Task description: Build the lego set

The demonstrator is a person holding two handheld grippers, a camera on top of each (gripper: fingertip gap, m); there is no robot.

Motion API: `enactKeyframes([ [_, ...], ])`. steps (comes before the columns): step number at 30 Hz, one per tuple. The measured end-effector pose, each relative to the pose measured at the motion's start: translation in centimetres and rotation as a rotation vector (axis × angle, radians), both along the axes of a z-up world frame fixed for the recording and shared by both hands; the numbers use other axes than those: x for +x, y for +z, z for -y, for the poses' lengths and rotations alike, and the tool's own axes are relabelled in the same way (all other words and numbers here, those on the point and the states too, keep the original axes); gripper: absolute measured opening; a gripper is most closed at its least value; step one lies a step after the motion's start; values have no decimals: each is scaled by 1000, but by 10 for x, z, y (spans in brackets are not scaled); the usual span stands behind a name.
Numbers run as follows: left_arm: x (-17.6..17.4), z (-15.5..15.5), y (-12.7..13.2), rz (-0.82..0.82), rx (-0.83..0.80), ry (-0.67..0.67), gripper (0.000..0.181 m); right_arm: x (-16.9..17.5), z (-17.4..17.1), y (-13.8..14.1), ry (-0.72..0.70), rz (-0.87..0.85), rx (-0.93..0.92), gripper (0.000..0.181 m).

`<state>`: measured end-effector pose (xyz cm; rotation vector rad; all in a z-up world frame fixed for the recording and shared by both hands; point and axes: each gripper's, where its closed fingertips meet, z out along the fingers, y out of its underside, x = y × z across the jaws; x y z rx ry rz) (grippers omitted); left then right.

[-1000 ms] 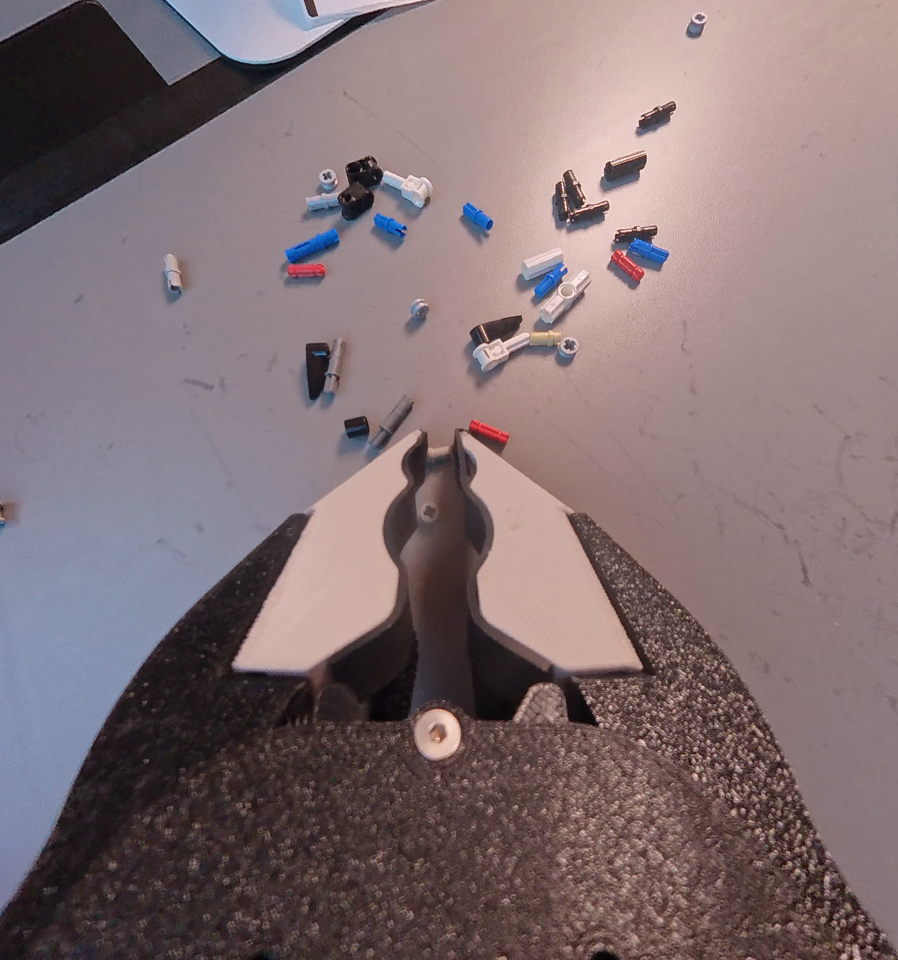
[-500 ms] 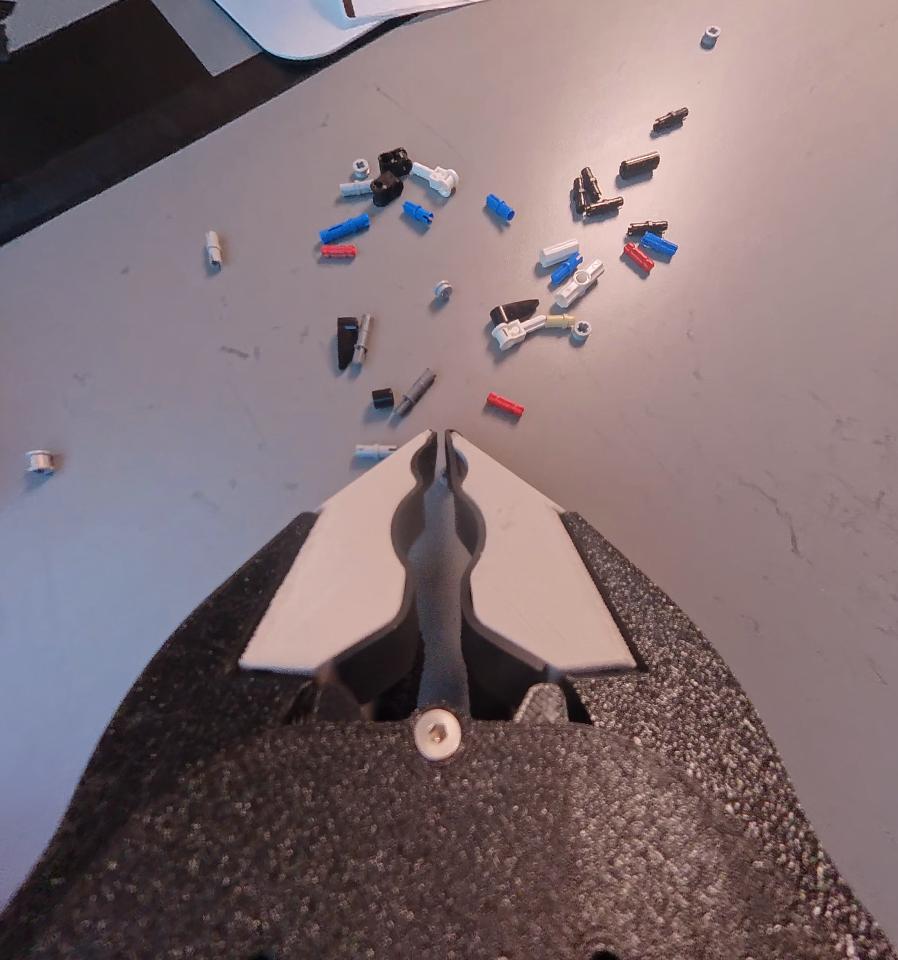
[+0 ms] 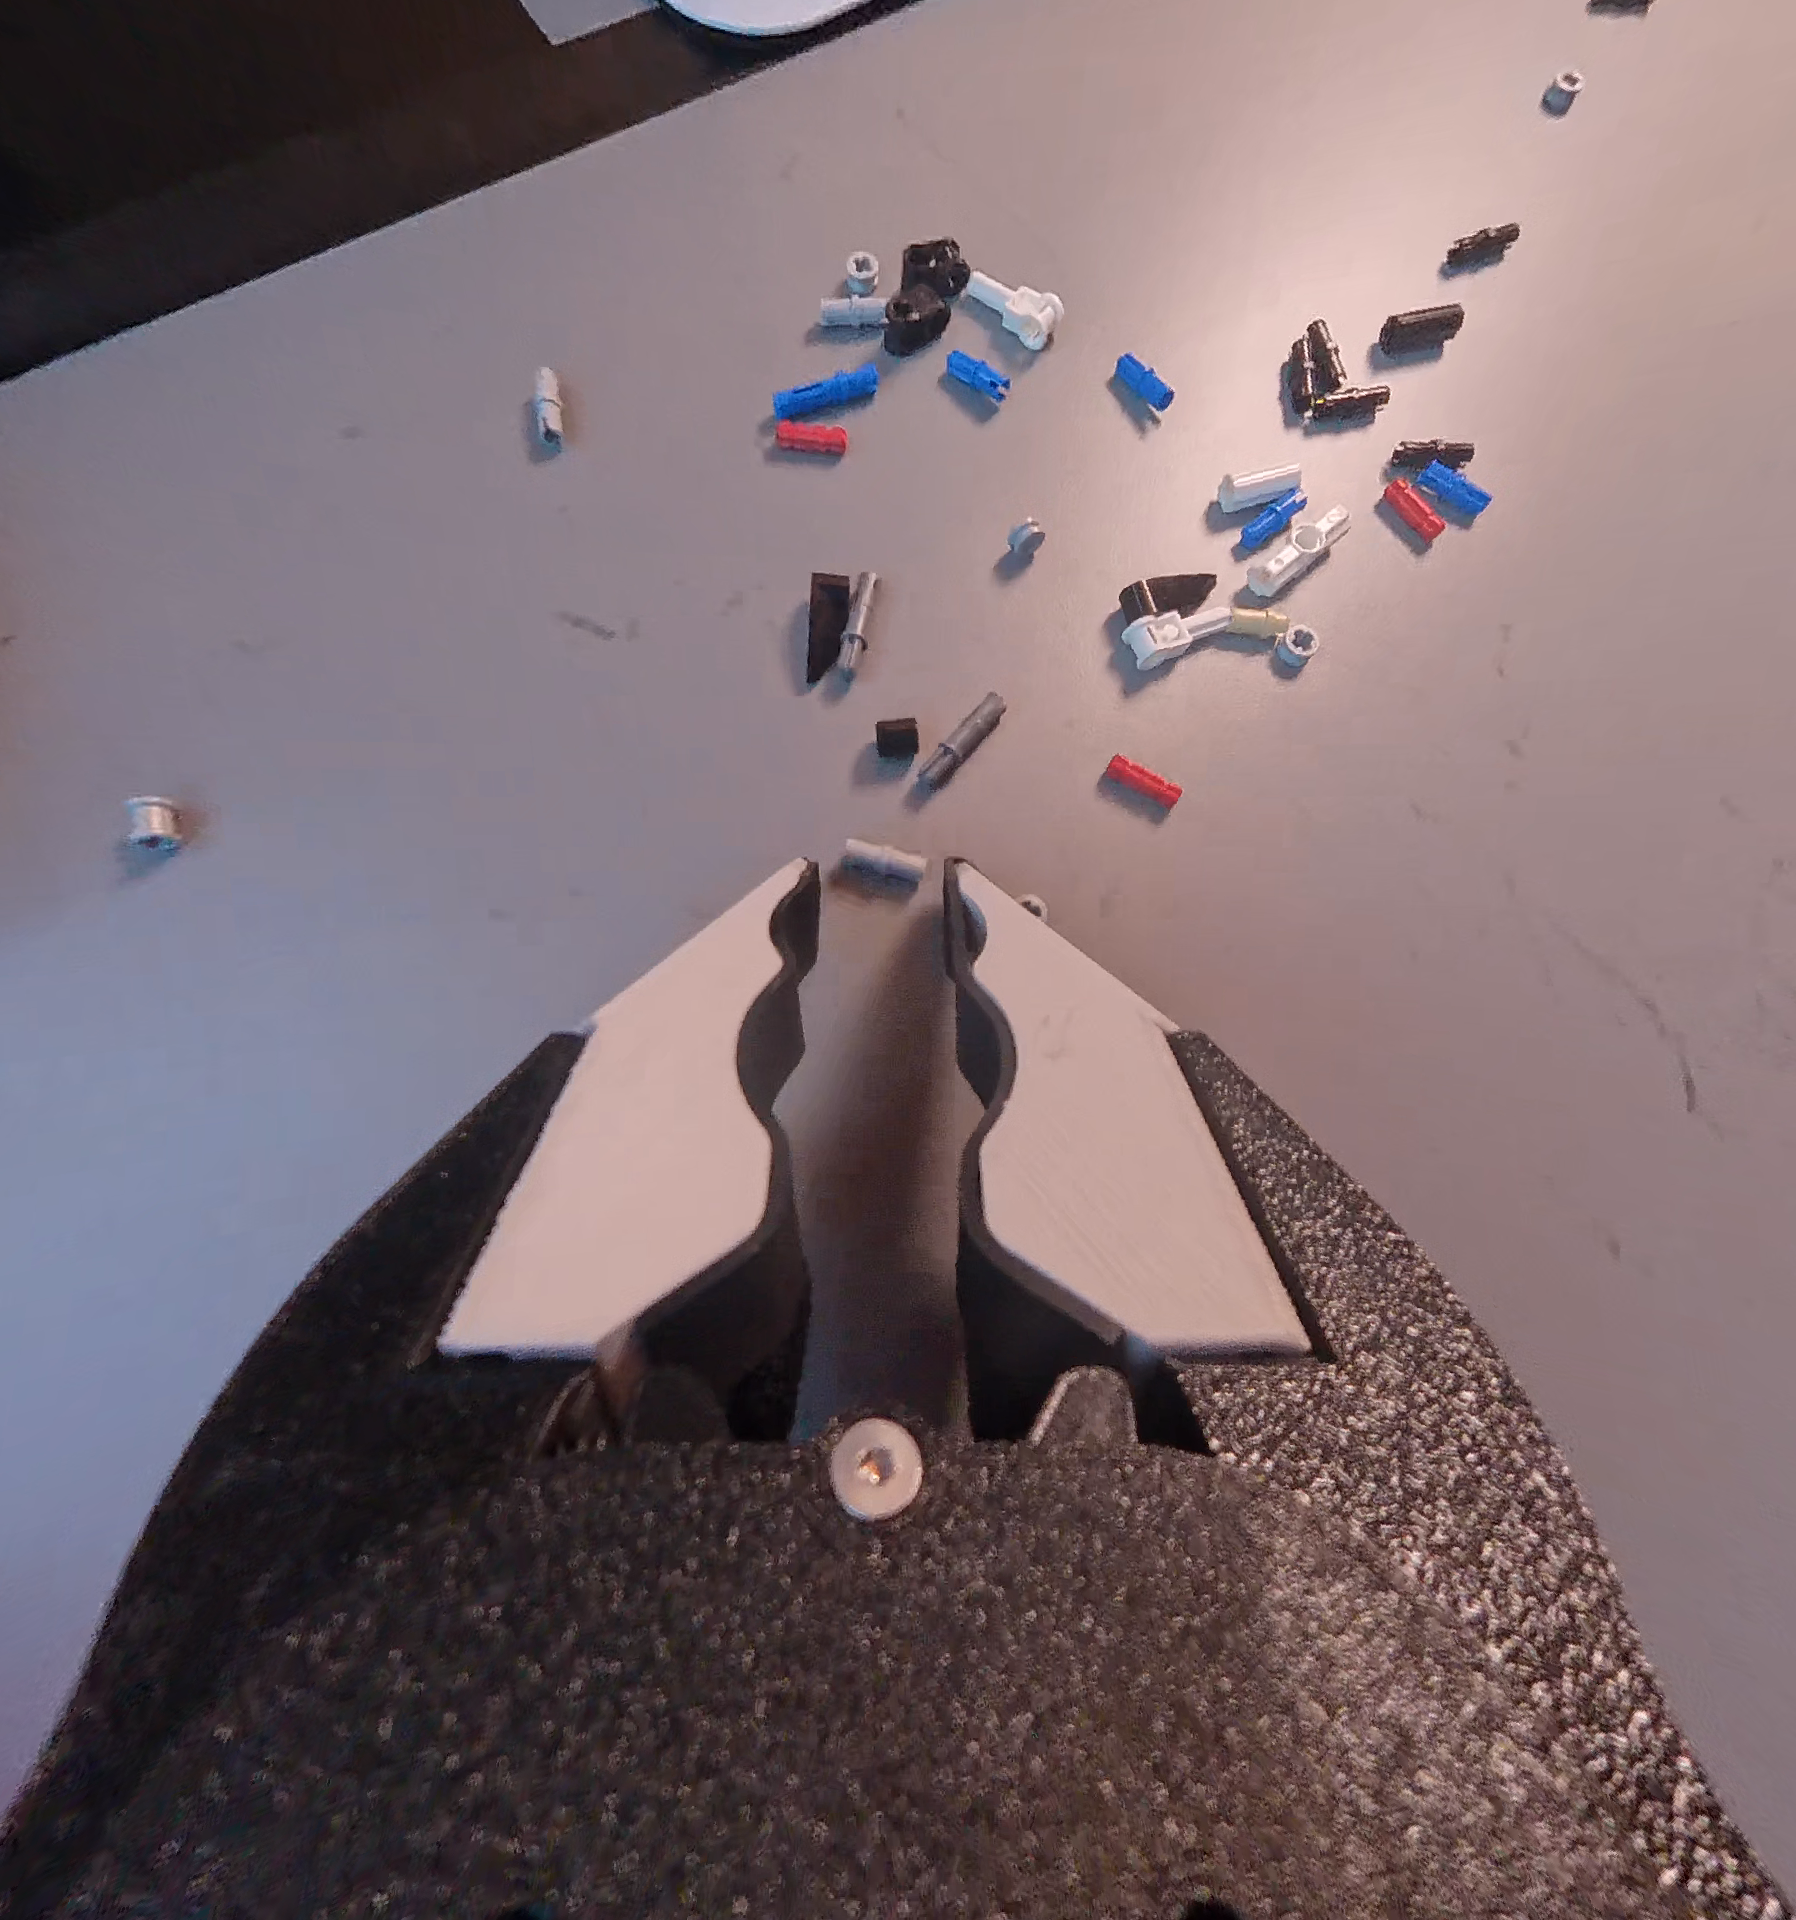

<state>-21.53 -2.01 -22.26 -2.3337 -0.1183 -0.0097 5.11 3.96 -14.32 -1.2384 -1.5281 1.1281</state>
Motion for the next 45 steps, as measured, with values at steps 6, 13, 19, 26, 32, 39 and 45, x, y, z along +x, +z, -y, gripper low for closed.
enactKeyframes([
  [6,0,-4,-3,-21,-2,-23,9,3,-4,1,-8,-4,-1,36],
  [13,1,-3,-3,-53,-3,-37,5,3,-3,-2,-5,7,26,36],
  [19,51,-3,45,32,154,-230,5,4,-6,2,-23,-9,19,35],
  [26,172,-4,20,76,93,-600,5,0,-11,-5,-70,29,11,53],
  [32,181,-5,-3,-13,3,-632,6,1,-15,-4,-104,32,47,56],
  [39,181,-2,-1,21,13,-648,26,0,-8,-8,-69,38,82,54],
  [45,111,-17,31,26,186,-374,31,2,-8,-7,-59,33,131,51],
])
